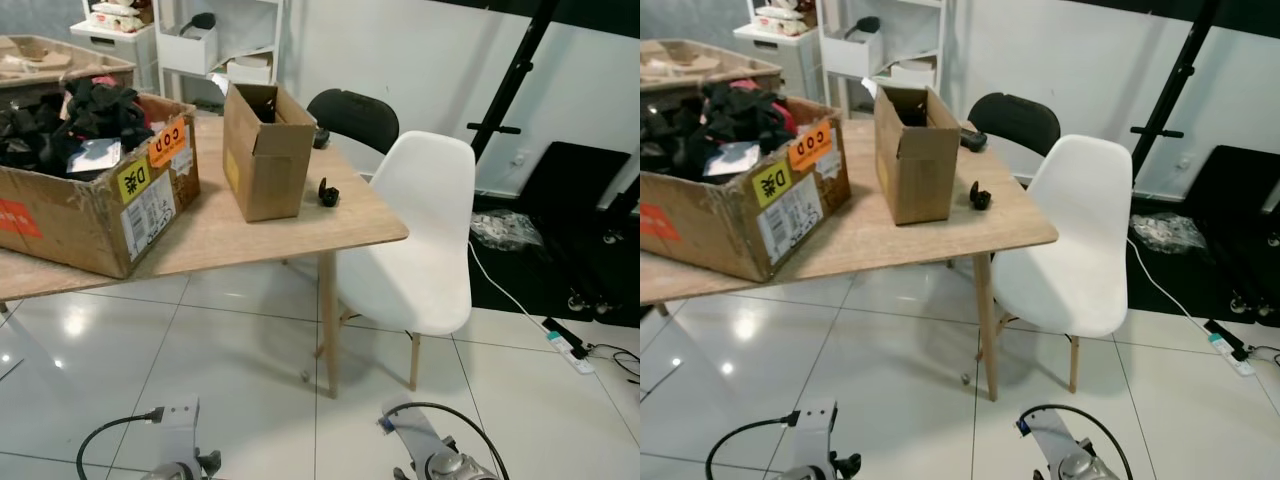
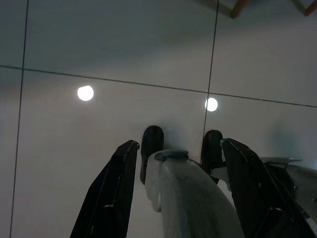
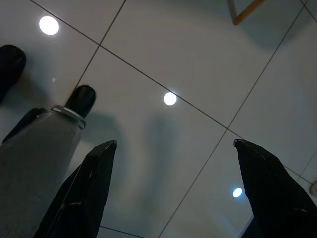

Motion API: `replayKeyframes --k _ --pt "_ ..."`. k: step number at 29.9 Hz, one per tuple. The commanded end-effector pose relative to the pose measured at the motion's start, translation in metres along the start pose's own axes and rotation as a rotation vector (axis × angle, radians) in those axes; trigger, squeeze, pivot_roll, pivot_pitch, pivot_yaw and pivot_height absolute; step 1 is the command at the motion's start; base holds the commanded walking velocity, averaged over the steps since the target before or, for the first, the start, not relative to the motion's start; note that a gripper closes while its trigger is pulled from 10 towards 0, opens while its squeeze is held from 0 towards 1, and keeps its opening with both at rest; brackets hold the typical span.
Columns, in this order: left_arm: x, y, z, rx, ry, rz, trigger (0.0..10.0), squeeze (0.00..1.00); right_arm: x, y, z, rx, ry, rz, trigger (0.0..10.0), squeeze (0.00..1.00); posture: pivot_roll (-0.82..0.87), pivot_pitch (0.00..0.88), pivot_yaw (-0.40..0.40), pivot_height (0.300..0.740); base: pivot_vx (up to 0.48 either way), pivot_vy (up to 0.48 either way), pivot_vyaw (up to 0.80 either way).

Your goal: Picking trash to rubbish bin

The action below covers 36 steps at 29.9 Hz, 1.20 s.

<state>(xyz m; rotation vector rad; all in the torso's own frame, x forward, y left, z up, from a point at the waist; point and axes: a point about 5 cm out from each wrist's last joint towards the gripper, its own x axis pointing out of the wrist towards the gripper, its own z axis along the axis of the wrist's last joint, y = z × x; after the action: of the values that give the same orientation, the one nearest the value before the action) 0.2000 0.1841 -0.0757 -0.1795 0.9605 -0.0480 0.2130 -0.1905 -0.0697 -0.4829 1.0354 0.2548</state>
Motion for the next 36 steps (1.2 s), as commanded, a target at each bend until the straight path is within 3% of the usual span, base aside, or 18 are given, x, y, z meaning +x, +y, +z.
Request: replayKeyframes --k 1,3,8,13,20,26,31,36 --pt "0.001 -0.004 0.001 -0.039 0.001 -0.008 10.0 0.00 -0.001 -0.005 -0.003 -0.008 0.017 -0.008 10.0 0.00 0.07 0.000 -0.130 0.740 0.000 0.000 0.00" --pt "0.001 -0.003 0.004 -0.057 -0.009 -0.004 10.0 0.00 -0.001 -0.004 -0.007 -0.008 0.026 -0.003 10.0 0.00 0.07 0.000 -0.131 0.740 0.000 0.000 0.00" --pt "0.002 -0.004 0.007 -0.004 -0.004 -0.011 10.0 0.00 -0.001 -0.002 -0.012 -0.030 0.043 0.000 10.0 0.00 0.08 0.000 -0.132 0.740 0.000 0.000 0.00" --pt "0.000 0.000 -0.001 -0.036 0.007 0.008 10.0 0.00 -0.001 0.001 -0.018 -0.031 0.053 0.005 10.0 0.00 0.09 0.000 -0.139 0.740 0.000 0.000 0.00" --pt "-0.006 0.008 -0.032 0.039 0.085 0.019 10.0 0.00 -0.002 0.023 -0.041 -0.058 0.100 0.054 10.0 0.00 0.08 0.000 -0.119 0.740 0.000 0.000 0.00" --pt "-0.016 0.017 -0.060 0.111 0.146 0.021 10.0 0.00 -0.009 0.049 -0.077 -0.074 0.174 0.112 10.0 0.00 0.09 0.000 -0.077 0.740 0.000 0.000 0.00" --pt "-0.019 0.021 -0.069 0.050 0.150 0.038 10.0 0.00 -0.012 0.054 -0.089 -0.067 0.204 0.116 10.0 0.00 0.08 0.012 -0.065 0.740 0.000 0.000 0.00" --pt "-0.018 0.021 -0.064 0.072 0.134 0.037 10.0 0.00 -0.012 0.054 -0.087 -0.049 0.191 0.107 10.0 0.00 0.07 0.019 -0.054 0.740 0.000 0.000 0.00"
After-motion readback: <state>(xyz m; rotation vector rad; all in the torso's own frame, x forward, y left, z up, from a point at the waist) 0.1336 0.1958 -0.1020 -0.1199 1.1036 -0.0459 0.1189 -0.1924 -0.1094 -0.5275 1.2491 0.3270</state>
